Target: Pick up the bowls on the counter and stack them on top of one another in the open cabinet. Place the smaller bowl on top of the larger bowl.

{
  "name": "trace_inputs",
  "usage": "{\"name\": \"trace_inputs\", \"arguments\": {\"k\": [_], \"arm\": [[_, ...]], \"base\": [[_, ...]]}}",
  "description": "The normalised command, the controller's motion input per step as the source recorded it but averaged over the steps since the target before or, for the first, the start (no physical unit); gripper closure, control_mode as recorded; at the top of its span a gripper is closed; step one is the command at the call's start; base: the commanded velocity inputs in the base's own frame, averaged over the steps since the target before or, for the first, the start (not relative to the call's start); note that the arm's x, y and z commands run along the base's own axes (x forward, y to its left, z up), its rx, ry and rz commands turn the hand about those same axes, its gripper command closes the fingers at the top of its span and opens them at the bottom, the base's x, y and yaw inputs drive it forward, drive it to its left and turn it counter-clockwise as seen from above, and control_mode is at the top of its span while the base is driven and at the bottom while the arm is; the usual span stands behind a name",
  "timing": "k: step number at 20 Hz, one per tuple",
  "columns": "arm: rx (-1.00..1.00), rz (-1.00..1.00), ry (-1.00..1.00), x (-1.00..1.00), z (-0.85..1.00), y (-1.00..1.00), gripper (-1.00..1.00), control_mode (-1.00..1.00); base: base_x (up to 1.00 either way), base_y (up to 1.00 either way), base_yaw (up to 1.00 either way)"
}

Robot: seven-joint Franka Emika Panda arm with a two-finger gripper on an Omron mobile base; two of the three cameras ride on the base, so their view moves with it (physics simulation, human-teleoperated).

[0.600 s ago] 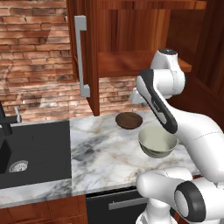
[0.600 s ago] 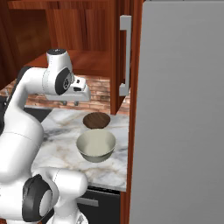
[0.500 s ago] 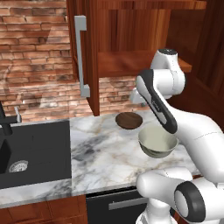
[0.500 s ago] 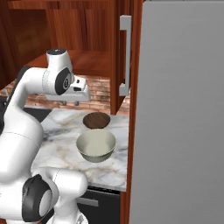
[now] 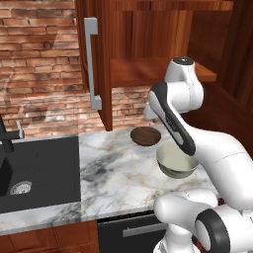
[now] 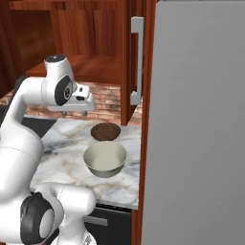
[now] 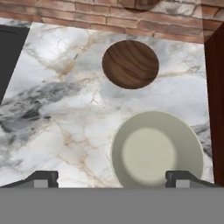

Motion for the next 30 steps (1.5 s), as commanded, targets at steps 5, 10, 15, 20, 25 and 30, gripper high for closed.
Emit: {"name": "trace_inputs", "arguments": {"k": [5, 10, 15, 20, 25, 30], "arm": [[-0.05, 0.0, 0.0, 0.0, -0.19, 0.02, -1.0, -1.0], [-0.12, 0.0, 0.0, 0.06, -0.18, 0.24, -1.0, -1.0], [-0.09, 0.0, 0.0, 0.05, -0.14, 0.25, -1.0, -1.0], [-0.1, 0.0, 0.0, 0.03, -0.21, 0.07, -1.0, -1.0], [-0.11, 0.0, 0.0, 0.17, -0.26, 0.16, -1.0, -1.0], [-0.07, 0.0, 0.0, 0.24, -0.24, 0.29, -1.0, -1.0]], "base": [[0.0, 0.0, 0.0], [0.0, 0.0, 0.0], [0.0, 0.0, 0.0], [0.0, 0.0, 0.0], [0.0, 0.0, 0.0], [0.0, 0.0, 0.0]]}}
